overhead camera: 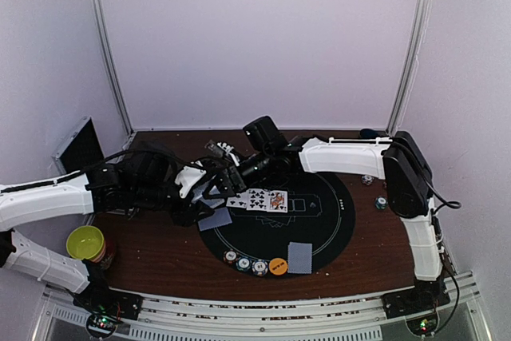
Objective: Distribute texas hold em gaming equipment
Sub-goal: Pick up the poker card from the face-down deck piles.
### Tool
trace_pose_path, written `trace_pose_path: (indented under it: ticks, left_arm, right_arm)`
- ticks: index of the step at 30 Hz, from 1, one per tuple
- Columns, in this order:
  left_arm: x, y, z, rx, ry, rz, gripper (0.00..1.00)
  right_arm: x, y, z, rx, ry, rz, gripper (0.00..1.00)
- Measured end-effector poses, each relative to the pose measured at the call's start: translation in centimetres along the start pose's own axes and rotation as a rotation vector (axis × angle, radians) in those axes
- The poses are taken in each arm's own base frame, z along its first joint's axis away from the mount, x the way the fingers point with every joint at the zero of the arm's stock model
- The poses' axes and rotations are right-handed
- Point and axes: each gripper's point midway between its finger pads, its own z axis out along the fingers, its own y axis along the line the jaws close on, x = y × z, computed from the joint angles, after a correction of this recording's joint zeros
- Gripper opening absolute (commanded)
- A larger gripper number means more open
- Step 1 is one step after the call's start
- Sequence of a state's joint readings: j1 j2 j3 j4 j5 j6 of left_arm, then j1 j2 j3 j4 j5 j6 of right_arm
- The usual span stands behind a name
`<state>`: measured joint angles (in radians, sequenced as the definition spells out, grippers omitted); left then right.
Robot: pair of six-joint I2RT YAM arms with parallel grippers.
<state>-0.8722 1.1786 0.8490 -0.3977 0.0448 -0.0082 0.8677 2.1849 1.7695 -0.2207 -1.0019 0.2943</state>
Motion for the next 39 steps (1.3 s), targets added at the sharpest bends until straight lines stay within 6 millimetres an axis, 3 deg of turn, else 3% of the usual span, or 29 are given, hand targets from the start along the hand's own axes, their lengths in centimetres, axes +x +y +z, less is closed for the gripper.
trace_pose_path:
  ticks: [24, 32, 39]
  left_arm:
    - [0.9, 0.1, 0.3, -0.009, 0.033, -0.002, 0.59]
    - [0.9, 0.1, 0.3, -0.006, 0.035, -0.002, 0.59]
    - [0.8, 0.0, 0.3, 0.001, 0.031, -0.001, 0.59]
  right_arm:
    - [-0.3, -0.6, -2.1, 0.063, 0.004, -0.034, 0.31]
    - [0.1, 0.5, -2.7, 0.022, 0.028, -0.038, 0.09]
    - [0.6, 1.4, -3.4, -0.003, 0.054, -0.048, 0.0]
